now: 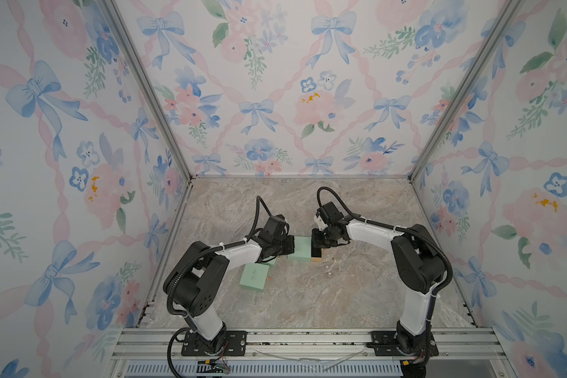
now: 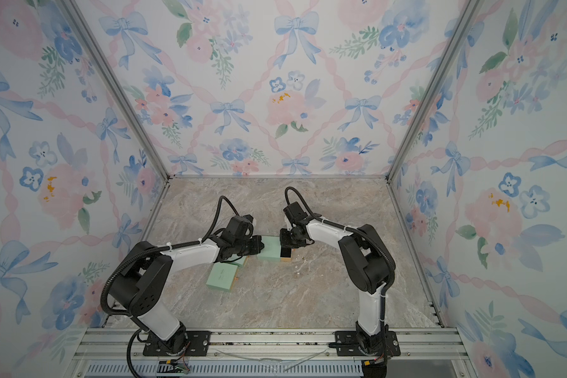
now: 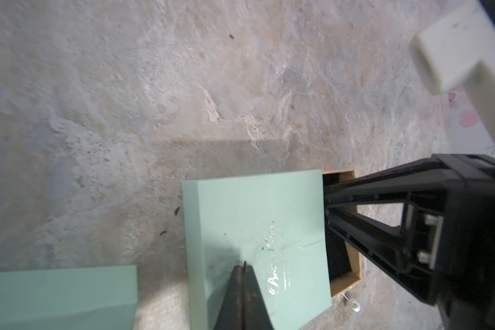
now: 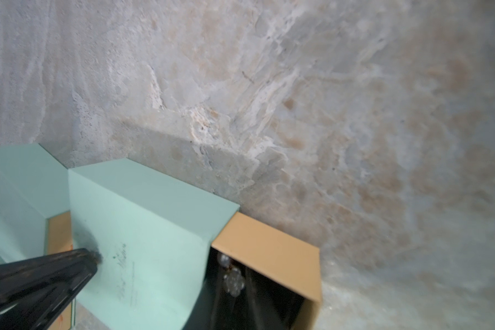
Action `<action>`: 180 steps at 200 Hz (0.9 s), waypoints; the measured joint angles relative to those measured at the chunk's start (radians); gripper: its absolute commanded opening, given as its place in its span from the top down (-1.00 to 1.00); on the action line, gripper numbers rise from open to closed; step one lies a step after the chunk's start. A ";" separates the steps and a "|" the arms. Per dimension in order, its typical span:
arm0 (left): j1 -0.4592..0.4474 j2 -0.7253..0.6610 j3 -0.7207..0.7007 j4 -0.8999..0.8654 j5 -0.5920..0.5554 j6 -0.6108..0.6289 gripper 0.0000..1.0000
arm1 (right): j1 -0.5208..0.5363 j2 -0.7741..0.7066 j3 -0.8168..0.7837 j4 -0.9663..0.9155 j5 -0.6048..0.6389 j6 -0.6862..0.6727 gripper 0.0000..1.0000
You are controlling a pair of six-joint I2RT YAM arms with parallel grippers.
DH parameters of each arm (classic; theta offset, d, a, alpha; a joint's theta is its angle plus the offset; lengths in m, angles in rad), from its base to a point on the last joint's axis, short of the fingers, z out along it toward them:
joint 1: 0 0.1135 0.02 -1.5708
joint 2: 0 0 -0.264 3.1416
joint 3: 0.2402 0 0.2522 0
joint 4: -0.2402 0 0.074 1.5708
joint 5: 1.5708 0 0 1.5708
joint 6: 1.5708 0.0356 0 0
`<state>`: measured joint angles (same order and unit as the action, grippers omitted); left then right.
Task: Take out the earrings from the drawer-style jewelry box
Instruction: Pick up the earring from the drawer.
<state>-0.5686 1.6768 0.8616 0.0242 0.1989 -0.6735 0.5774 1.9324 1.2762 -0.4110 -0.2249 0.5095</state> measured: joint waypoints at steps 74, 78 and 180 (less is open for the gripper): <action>0.000 0.000 0.000 0.000 0.000 0.000 1.00 | 0.000 0.000 0.000 0.000 0.000 0.000 0.66; 0.000 0.000 0.000 0.000 0.000 0.000 1.00 | 0.000 0.000 0.000 0.000 0.000 0.000 0.66; 0.000 0.000 0.000 0.001 0.000 0.000 1.00 | -0.001 -0.008 -0.007 0.004 0.001 0.000 0.68</action>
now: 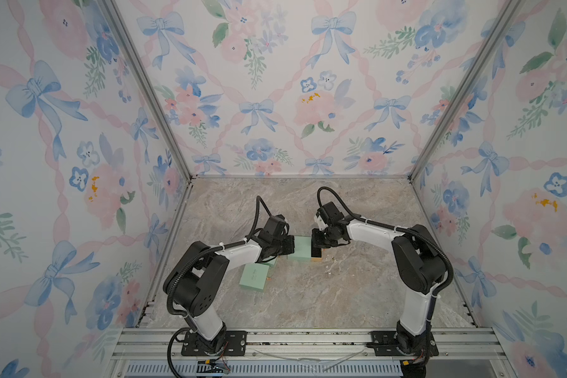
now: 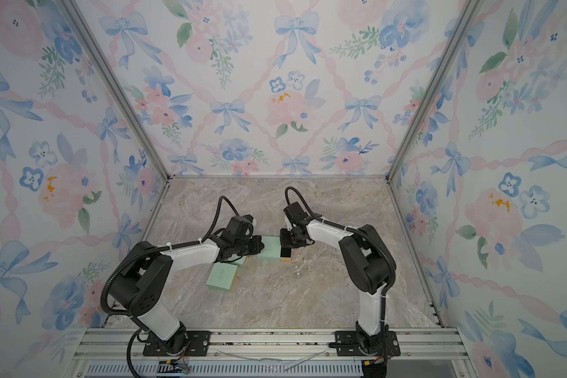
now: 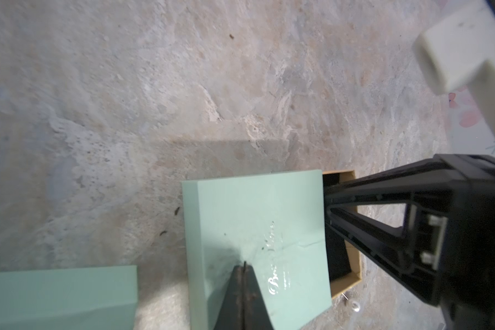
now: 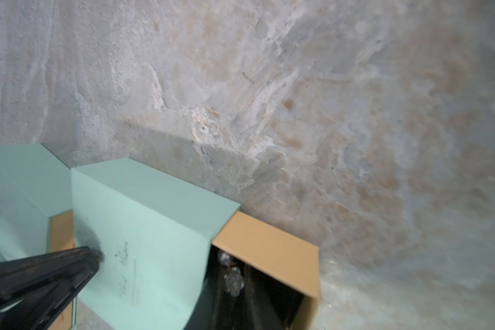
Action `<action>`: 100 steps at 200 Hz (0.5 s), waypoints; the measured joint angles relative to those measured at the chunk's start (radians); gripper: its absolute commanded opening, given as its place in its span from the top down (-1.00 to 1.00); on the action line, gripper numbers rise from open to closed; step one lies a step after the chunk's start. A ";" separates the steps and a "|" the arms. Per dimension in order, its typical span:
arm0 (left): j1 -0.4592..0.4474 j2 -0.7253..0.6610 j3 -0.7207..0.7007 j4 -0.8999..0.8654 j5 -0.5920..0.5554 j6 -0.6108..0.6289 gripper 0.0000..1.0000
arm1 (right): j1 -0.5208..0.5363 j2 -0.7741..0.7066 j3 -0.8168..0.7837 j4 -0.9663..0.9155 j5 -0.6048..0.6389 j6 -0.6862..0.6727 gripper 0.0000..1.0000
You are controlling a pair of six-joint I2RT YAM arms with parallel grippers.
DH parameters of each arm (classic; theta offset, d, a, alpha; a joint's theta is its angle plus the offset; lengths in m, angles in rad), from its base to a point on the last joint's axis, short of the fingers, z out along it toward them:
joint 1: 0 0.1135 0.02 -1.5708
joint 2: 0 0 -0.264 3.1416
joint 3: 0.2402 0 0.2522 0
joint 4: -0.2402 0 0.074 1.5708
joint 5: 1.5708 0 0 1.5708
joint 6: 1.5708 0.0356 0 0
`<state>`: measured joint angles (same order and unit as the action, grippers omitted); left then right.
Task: Take out the earrings from the drawer-style jewelry box
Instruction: Pick up the earring from the drawer.
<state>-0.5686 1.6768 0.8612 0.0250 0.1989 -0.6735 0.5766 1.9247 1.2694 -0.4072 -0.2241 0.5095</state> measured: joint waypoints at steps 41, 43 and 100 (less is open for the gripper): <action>0.000 0.000 0.000 0.000 0.000 0.000 1.00 | -0.001 -0.003 0.000 0.000 0.000 0.000 0.73; 0.000 0.000 0.000 0.000 0.000 0.000 1.00 | -0.001 -0.003 0.000 0.000 0.000 0.000 0.73; 0.000 0.000 0.000 0.000 0.000 0.000 1.00 | -0.002 -0.003 0.000 0.000 0.000 0.004 0.77</action>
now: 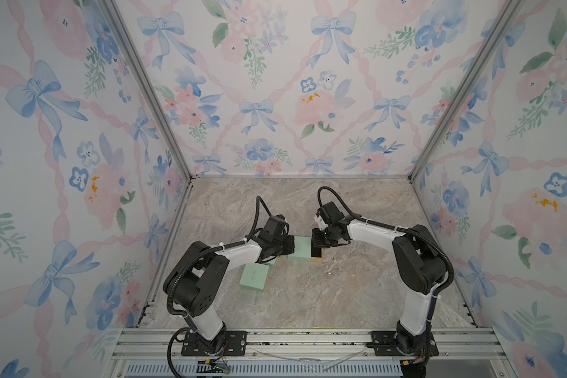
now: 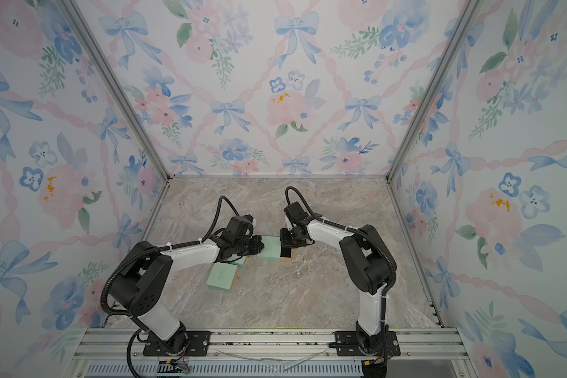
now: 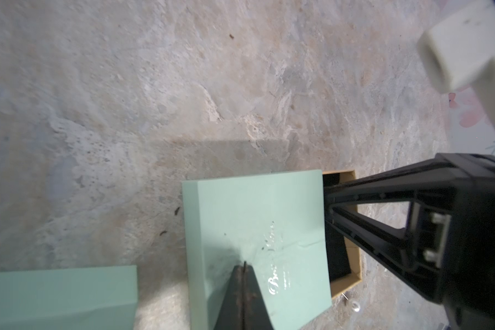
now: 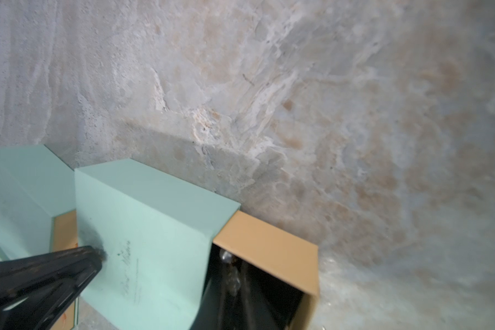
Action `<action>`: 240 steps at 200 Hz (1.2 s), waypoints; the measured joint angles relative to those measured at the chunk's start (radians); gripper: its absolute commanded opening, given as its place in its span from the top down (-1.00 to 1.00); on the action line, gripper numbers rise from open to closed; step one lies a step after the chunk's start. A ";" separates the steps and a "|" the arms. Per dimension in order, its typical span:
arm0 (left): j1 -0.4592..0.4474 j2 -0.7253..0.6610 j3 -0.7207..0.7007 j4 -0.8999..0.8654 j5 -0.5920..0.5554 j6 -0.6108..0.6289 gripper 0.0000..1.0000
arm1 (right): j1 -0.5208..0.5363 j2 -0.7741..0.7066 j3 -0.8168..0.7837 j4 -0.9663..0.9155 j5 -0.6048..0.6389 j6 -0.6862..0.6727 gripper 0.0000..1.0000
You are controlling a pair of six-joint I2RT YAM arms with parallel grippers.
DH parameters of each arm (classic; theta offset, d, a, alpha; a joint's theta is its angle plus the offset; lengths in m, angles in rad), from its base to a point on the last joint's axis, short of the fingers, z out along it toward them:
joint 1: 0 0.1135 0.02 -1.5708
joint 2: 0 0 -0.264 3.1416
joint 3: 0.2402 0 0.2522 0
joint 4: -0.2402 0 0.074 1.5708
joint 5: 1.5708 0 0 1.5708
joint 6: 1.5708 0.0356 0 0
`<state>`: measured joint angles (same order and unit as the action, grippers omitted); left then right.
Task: Take out the earrings from the drawer-style jewelry box
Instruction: Pick up the earring from the drawer.
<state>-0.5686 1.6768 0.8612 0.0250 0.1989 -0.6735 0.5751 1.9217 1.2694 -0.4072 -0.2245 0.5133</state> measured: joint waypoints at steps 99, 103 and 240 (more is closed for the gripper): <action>0.000 0.000 0.000 0.000 0.000 0.000 1.00 | 0.000 -0.006 -0.001 0.001 -0.007 0.003 0.82; 0.000 0.000 0.000 0.000 0.000 0.000 1.00 | 0.000 -0.006 -0.002 0.001 -0.007 0.003 0.82; 0.000 0.000 0.000 0.001 0.000 0.000 1.00 | -0.005 -0.007 -0.010 0.009 -0.008 0.003 0.88</action>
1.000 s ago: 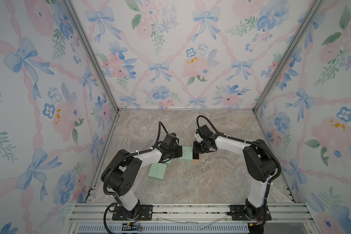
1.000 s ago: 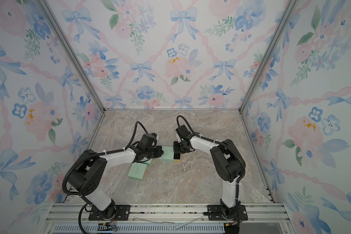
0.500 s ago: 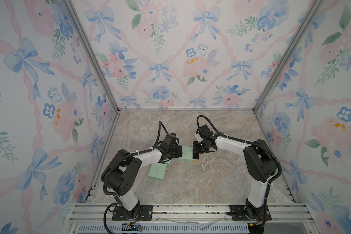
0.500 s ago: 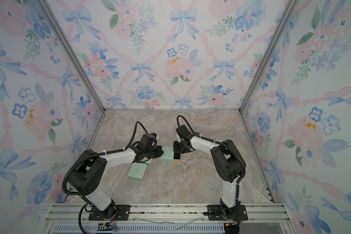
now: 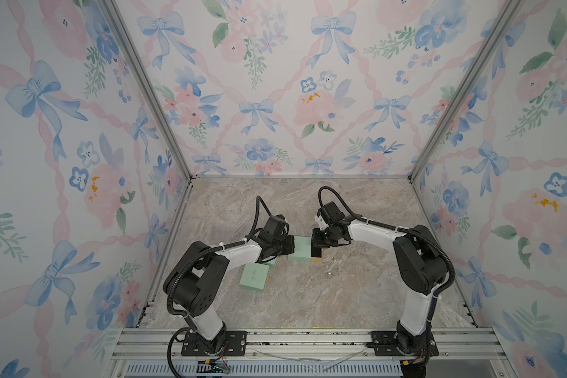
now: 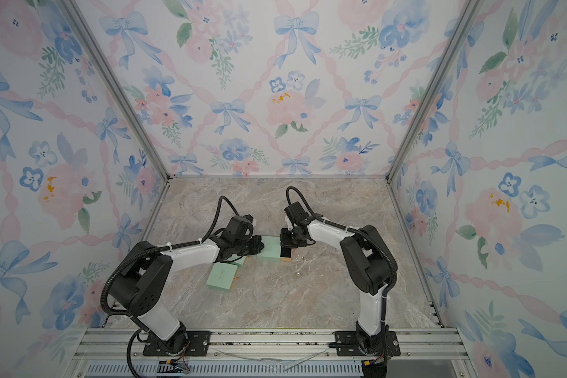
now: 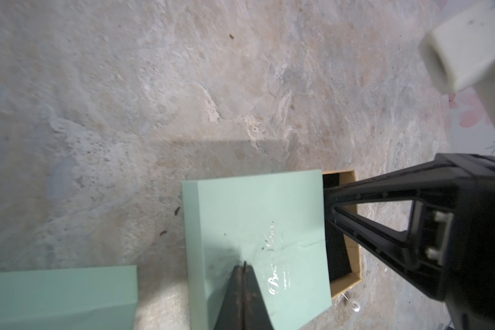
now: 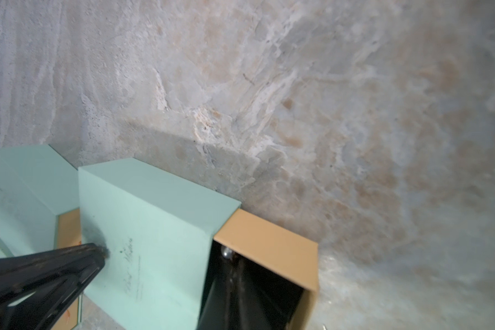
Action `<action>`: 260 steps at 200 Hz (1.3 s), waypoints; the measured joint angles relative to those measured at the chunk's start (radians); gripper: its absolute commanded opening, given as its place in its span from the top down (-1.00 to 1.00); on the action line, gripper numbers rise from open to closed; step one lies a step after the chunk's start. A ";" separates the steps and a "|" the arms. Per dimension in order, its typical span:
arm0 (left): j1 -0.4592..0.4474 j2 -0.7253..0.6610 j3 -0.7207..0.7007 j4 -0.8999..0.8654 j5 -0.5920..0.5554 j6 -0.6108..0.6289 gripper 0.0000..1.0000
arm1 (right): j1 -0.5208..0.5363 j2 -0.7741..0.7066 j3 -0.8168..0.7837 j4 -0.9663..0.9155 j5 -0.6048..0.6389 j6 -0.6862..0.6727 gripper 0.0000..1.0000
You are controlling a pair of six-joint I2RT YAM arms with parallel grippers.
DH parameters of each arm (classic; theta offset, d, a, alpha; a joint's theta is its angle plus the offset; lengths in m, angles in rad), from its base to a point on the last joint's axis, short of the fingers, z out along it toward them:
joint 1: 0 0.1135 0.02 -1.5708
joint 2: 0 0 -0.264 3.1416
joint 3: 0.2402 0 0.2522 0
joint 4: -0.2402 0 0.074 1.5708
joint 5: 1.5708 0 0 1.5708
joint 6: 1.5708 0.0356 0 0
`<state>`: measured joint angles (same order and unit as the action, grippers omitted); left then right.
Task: Take out the earrings from the drawer-style jewelry box
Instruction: Pick up the earring from the drawer.
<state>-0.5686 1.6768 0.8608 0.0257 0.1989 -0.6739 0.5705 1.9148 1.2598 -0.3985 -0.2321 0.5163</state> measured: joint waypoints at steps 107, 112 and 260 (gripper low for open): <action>0.000 0.000 0.000 0.002 0.000 0.000 1.00 | 0.000 -0.010 -0.008 0.003 0.000 0.000 0.90; 0.000 0.000 0.000 0.002 0.000 0.000 1.00 | 0.000 -0.010 -0.008 0.003 0.000 0.000 0.91; 0.000 0.000 0.000 0.002 0.000 0.000 1.00 | 0.000 -0.012 -0.011 0.006 0.000 0.000 0.92</action>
<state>-0.5686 1.6768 0.8604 0.0277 0.1989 -0.6739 0.5701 1.9026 1.2488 -0.3920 -0.2321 0.5167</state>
